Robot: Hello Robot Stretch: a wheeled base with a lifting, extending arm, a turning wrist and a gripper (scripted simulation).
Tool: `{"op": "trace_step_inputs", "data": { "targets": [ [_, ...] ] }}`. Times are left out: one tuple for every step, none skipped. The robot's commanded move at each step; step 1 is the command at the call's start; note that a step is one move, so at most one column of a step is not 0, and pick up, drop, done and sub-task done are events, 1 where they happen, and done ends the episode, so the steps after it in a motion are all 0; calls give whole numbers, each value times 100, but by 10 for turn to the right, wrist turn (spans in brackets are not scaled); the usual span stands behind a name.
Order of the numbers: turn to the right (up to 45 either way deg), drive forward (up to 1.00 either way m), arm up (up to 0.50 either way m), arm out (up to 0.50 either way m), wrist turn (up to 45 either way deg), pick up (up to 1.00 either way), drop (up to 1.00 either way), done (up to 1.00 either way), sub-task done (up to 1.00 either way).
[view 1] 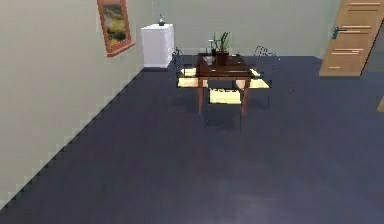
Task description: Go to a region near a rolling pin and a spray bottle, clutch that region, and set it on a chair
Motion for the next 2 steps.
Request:
{"op": "trace_step_inputs", "data": {
  "targets": [
    [0,100,0,0,0,0,0,0,0],
    [30,0,0,0,0,0,0,0,0]
  ]
}}
